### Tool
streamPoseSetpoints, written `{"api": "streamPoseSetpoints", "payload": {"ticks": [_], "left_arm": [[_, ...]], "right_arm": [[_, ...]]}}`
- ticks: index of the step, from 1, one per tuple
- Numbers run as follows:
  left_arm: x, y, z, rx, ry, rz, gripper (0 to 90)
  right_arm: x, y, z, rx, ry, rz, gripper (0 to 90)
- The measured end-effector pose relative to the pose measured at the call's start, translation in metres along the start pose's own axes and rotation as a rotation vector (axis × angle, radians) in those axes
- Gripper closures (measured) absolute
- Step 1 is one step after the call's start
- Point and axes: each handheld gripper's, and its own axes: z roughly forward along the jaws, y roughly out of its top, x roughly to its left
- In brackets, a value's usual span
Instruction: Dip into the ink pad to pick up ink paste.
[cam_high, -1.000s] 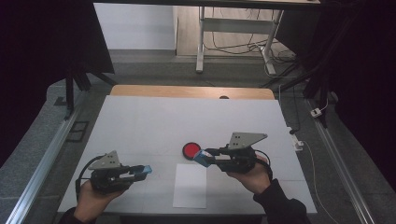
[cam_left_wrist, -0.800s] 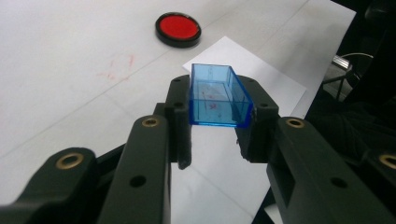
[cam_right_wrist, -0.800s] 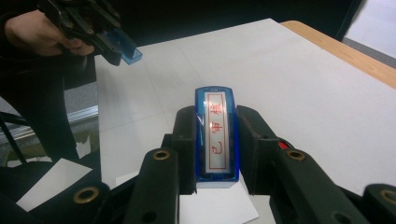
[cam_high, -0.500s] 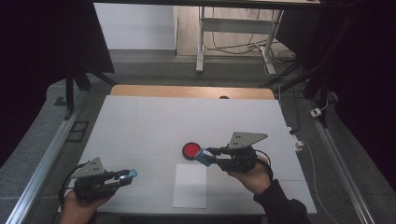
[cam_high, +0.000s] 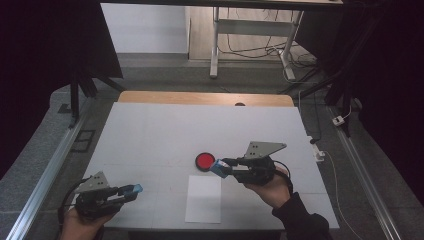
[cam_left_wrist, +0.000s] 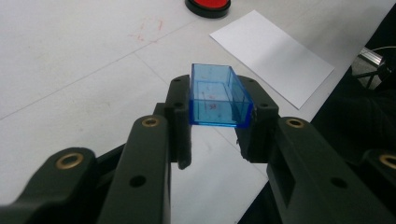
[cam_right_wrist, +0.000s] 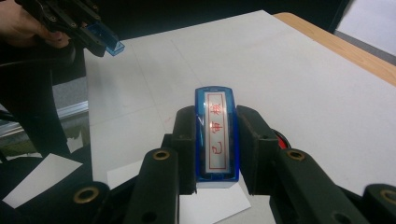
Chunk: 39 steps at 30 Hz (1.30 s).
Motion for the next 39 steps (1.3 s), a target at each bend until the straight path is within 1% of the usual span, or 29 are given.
{"api": "streamPoseSetpoints", "payload": {"ticks": [6, 12, 16, 26, 29, 32, 39], "left_arm": [[0.001, 0.0, 0.001, 0.013, 0.003, -0.006, 68.2], [0.0, -0.001, 0.004, 0.038, 0.035, 0.015, 68.2], [0.0, 0.0, 0.006, 0.052, 0.046, 0.015, 68.1], [0.003, 0.0, 0.007, 0.059, 0.042, -0.004, 68.0], [0.004, 0.0, 0.007, 0.056, 0.043, -0.009, 68.0], [0.004, 0.0, 0.008, 0.058, 0.041, -0.01, 68.0], [0.005, 0.0, 0.008, 0.063, 0.025, -0.011, 68.1]], "right_arm": [[-0.003, 0.0, 0.0, 0.005, -0.015, 0.012, 70.4], [-0.007, 0.0, 0.004, 0.013, -0.031, 0.026, 70.5], [-0.01, 0.001, 0.007, 0.021, -0.043, 0.036, 70.4], [-0.018, 0.002, 0.017, 0.041, -0.065, 0.05, 70.4], [-0.022, 0.002, 0.02, 0.052, -0.077, 0.059, 70.4], [-0.027, 0.001, 0.025, 0.075, -0.096, 0.058, 70.4], [-0.036, 0.001, 0.037, 0.097, -0.104, 0.068, 70.4]]}}
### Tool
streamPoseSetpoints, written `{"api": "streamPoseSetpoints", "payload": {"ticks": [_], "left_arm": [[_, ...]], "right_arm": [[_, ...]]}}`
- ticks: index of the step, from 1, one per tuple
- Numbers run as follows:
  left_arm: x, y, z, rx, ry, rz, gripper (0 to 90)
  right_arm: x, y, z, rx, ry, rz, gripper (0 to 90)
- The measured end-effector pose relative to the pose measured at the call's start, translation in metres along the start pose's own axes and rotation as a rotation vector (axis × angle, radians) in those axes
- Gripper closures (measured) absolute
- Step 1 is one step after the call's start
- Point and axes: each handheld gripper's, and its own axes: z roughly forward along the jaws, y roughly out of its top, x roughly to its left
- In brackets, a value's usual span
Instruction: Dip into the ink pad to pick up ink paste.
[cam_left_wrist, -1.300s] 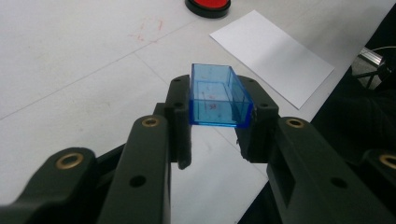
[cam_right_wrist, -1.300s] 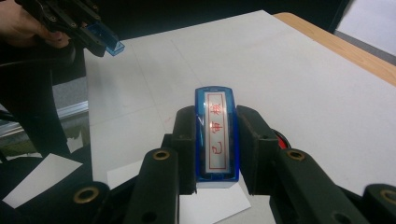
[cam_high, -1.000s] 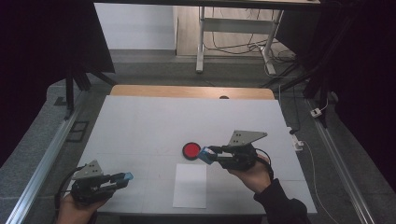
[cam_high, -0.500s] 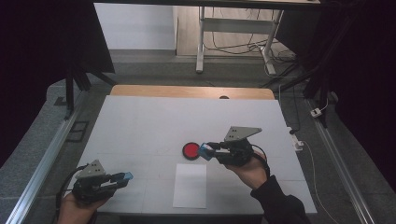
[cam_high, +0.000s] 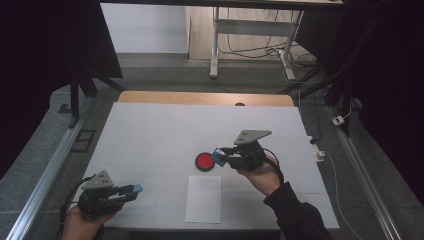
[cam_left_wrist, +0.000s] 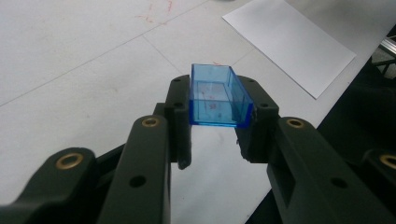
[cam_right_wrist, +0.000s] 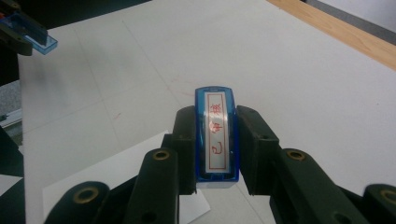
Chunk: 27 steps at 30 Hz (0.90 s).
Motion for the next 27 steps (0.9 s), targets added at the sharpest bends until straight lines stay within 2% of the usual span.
{"api": "streamPoseSetpoints", "payload": {"ticks": [12, 27], "left_arm": [[0.0, 0.0, 0.0, 0.002, -0.003, 0.004, 68.1], [0.0, 0.0, 0.0, 0.002, -0.006, 0.004, 68.1]], "right_arm": [[-0.005, 0.005, 0.032, 0.064, 0.009, -0.022, 70.4], [-0.017, 0.004, 0.066, 0.12, -0.002, 0.002, 70.5]]}}
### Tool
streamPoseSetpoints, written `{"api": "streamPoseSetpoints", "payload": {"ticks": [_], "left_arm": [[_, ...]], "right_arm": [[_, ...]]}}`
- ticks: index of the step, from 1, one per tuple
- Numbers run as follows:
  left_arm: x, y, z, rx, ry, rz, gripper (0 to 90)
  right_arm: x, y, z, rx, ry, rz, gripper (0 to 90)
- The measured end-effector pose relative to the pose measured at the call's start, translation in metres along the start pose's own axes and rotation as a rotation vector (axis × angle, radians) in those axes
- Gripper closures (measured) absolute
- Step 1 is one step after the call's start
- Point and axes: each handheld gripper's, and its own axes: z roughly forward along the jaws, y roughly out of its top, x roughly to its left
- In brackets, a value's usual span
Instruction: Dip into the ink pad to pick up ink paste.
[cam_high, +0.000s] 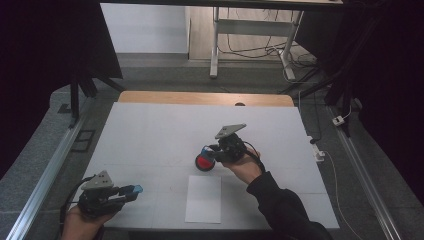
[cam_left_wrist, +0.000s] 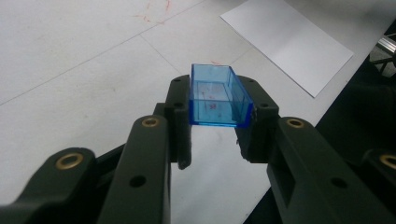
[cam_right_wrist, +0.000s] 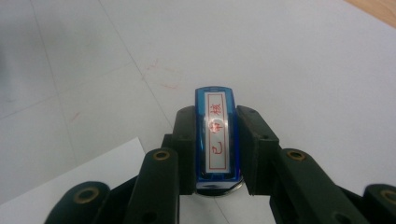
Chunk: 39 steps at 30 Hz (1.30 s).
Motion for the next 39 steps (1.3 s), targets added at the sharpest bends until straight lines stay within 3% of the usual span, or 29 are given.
{"api": "streamPoseSetpoints", "payload": {"ticks": [20, 35, 39], "left_arm": [[0.0, 0.0, 0.0, 0.001, -0.003, -0.002, 68.1], [0.001, 0.0, 0.001, 0.006, -0.006, -0.005, 68.1], [0.001, 0.0, 0.001, 0.007, -0.006, -0.003, 68.1]], "right_arm": [[-0.004, -0.002, 0.024, 0.068, -0.013, -0.013, 70.5], [-0.004, 0.002, 0.03, 0.099, -0.013, 0.001, 70.9], [-0.001, 0.003, 0.03, 0.112, -0.03, -0.026, 71.0]]}}
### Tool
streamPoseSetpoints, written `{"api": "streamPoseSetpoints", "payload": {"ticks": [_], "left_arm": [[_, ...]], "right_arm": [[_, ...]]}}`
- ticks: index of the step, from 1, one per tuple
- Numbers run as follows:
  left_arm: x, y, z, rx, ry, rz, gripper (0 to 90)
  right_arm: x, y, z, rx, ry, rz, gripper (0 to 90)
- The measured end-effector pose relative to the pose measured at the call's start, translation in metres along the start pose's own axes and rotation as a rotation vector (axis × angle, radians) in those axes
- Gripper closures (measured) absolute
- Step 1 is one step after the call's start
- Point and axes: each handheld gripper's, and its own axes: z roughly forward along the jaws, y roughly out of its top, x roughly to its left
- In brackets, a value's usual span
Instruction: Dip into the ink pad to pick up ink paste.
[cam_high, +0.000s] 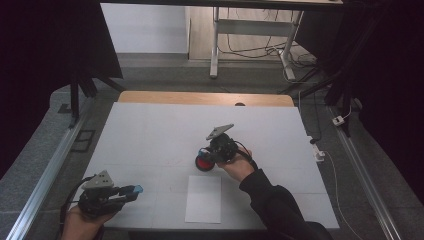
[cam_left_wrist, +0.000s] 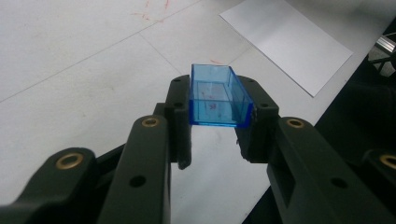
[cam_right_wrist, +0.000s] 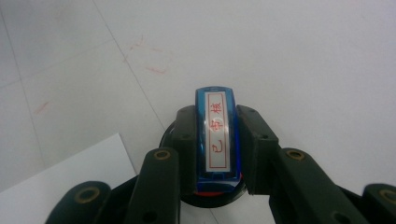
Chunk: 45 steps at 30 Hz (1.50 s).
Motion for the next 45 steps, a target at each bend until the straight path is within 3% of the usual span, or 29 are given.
{"api": "streamPoseSetpoints", "payload": {"ticks": [6, 10, 18, 25, 34, 45], "left_arm": [[0.0, 0.0, 0.0, 0.001, -0.002, 0.001, 68.1], [0.0, 0.0, 0.001, 0.002, -0.002, 0.001, 68.1], [0.0, 0.0, 0.001, 0.002, -0.002, -0.002, 68.1], [0.0, 0.0, 0.0, 0.002, -0.003, -0.002, 68.1], [0.001, 0.0, 0.0, 0.002, -0.004, -0.002, 68.1], [0.001, 0.0, 0.0, -0.001, -0.005, -0.004, 68.1]], "right_arm": [[0.009, 0.002, 0.001, 0.008, -0.047, -0.073, 71.0], [0.011, 0.001, 0.001, 0.006, -0.059, -0.08, 71.0], [0.0, -0.003, 0.001, -0.029, 0.002, 0.024, 71.1], [-0.01, -0.008, 0.001, -0.06, 0.048, 0.083, 71.0], [0.002, -0.007, 0.0, -0.055, -0.012, 0.01, 70.7], [0.003, -0.003, -0.008, -0.097, -0.015, 0.005, 70.4]]}}
